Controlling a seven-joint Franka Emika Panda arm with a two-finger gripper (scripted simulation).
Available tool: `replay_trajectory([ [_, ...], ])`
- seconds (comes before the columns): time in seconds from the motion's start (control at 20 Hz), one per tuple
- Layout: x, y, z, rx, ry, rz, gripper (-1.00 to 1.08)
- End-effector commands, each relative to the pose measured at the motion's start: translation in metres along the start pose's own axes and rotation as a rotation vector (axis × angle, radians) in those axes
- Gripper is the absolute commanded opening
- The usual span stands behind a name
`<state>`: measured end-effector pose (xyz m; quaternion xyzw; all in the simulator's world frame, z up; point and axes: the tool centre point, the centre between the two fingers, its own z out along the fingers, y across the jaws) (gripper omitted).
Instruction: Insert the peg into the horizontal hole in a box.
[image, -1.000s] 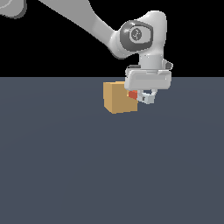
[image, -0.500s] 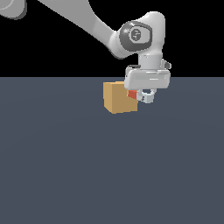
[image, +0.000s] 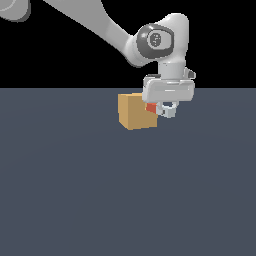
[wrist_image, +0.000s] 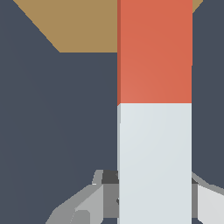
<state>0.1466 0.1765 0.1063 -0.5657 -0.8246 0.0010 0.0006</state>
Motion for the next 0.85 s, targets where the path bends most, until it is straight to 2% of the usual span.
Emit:
replay_trajectory([
  [0.0, 0.003, 0.000, -0.001, -0.002, 0.000, 0.000, -1.00],
  [0.2, 0.020, 0.000, -0.001, -0.002, 0.000, -0.001, -1.00],
  [0.55, 0.074, -0.001, -0.002, -0.003, 0.000, -0.001, -1.00],
  [0.8, 0.088, -0.001, -0.003, -0.004, 0.000, -0.001, -1.00],
])
